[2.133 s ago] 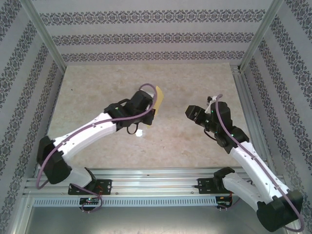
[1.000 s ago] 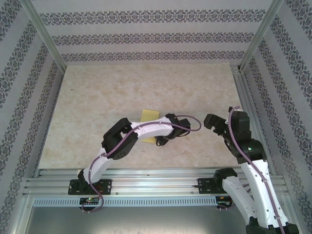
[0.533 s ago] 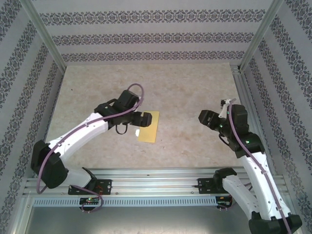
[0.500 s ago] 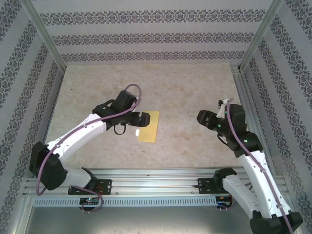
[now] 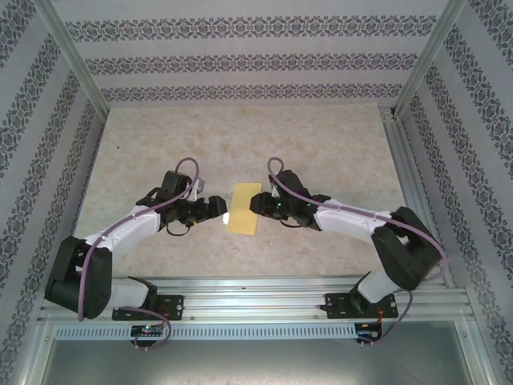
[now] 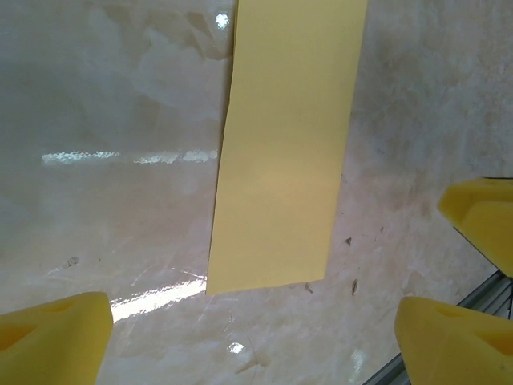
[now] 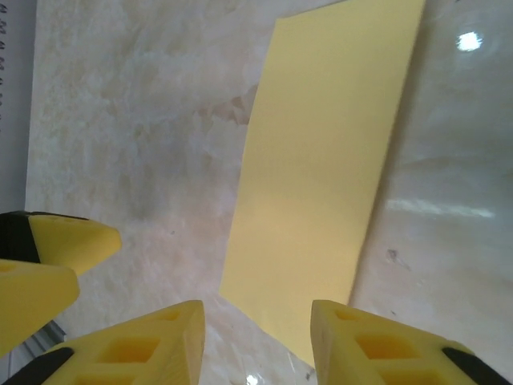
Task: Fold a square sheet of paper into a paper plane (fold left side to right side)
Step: Third fold the triangle at the center of the table.
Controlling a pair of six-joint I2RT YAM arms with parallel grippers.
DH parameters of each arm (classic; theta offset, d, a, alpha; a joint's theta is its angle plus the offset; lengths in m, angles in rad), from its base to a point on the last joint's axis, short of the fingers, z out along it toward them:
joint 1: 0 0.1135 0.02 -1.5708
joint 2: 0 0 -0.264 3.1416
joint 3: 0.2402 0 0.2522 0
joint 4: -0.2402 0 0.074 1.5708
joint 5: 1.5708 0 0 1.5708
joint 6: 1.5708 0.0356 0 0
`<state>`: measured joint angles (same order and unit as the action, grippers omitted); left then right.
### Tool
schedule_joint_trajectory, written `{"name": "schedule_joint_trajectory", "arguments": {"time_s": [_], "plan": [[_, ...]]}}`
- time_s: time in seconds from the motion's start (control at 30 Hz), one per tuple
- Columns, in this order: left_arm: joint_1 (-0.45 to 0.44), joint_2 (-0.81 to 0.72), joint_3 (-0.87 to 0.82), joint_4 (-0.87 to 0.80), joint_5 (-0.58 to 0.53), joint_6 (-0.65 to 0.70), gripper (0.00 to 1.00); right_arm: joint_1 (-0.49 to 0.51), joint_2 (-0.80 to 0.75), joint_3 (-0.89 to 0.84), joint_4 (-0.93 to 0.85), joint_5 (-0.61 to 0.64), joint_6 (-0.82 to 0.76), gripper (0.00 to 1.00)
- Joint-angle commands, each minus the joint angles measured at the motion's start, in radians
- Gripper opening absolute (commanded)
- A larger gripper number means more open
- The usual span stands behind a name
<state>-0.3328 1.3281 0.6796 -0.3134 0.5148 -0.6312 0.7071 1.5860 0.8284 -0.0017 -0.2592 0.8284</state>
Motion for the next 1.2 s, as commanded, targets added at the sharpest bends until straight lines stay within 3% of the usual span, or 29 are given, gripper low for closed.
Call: {"name": "schedule_joint_trajectory", "arguments": {"time_s": [0.0, 0.23, 0.6, 1.17], "plan": [[0.02, 0.024, -0.018, 0.105, 0.059, -0.013, 0.92, 0.01, 0.12, 0.088, 0.155, -0.053, 0.046, 0.35], [0.021, 0.092, -0.02, 0.125, 0.057, -0.002, 0.91, -0.017, 0.272, 0.135, 0.141, -0.05, 0.037, 0.31], [0.009, 0.204, 0.001, 0.173, 0.09, -0.01, 0.88, -0.044, 0.278, 0.074, 0.149, -0.049, 0.025, 0.28], [-0.095, 0.413, 0.077, 0.345, 0.156, -0.112, 0.78, -0.065, 0.314, 0.018, 0.223, -0.087, 0.055, 0.24]]}}
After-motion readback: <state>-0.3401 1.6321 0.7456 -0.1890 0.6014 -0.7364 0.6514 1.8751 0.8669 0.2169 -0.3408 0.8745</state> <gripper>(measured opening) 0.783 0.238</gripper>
